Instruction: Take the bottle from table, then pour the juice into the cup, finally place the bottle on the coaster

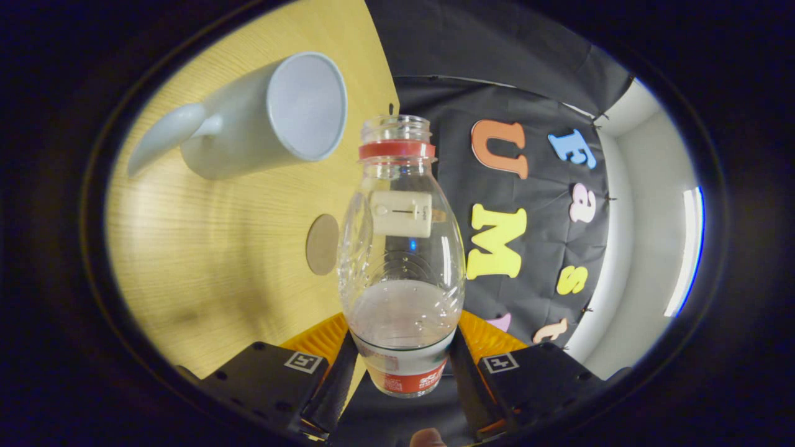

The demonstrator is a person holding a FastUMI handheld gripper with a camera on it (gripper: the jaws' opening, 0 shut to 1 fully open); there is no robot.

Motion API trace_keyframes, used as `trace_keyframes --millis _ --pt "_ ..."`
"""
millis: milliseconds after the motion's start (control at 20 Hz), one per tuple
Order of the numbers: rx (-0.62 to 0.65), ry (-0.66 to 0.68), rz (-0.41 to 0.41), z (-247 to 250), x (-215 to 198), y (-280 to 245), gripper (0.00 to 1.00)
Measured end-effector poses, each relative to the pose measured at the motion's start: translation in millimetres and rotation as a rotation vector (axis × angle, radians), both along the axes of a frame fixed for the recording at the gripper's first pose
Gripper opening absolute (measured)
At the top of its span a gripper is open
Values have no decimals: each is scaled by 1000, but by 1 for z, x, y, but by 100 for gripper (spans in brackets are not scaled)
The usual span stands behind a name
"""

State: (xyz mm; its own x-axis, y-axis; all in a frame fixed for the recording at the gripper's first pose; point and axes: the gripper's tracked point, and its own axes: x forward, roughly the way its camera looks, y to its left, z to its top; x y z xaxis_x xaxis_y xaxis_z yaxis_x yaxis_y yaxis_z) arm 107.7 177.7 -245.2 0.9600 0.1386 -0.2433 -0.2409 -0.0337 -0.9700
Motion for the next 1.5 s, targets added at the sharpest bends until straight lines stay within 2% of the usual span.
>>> trace_keyframes --millis 500,1500 --pt "-114 -36 17 15 2 -5 79" --pt "-203 -103 60 41 4 9 78"
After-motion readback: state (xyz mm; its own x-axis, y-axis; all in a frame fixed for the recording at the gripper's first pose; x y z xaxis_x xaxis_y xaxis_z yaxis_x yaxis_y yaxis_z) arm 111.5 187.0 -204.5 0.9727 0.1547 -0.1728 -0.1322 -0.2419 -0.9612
